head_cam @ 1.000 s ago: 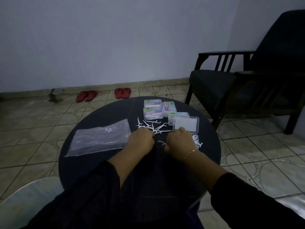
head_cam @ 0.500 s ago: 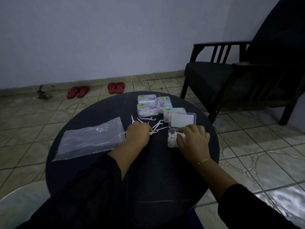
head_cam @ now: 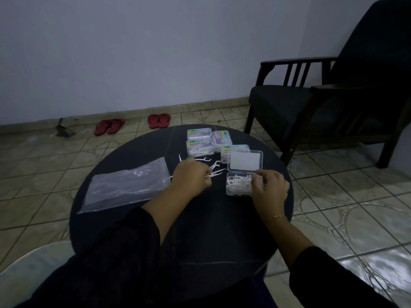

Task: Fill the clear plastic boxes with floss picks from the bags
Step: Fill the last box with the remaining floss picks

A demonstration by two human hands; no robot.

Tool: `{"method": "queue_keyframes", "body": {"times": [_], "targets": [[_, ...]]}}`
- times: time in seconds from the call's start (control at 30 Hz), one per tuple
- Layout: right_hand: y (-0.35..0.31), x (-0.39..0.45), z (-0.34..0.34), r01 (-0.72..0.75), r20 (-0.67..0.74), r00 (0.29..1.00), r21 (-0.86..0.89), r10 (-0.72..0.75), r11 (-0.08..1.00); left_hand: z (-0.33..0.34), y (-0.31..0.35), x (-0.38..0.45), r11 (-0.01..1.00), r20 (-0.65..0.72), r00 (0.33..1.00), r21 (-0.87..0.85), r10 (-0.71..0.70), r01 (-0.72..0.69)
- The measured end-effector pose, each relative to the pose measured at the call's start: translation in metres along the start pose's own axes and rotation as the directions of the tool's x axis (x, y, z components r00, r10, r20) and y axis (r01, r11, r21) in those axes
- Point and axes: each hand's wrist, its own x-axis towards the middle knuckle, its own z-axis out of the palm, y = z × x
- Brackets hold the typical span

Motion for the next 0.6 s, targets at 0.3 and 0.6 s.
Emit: {"method": "queue_keyframes", "body": {"times": [0.3, 0.6], "targets": [[0.004, 0.001, 0.000, -0.039, 0.007, 0.999, 0.056, 0.039, 0.998, 0.013, 0.054, 0.020, 0.974, -0.078, 0.976, -0.081, 0.205, -0.211], [0.004, -0.001, 0.001, -0.032, -0.027, 0.999, 0.089, 0.035, 0.996, 0.051, 0.054, -0.015, 0.913, -0.219, 0.967, -0.407, -0.134, 0.034]]}}
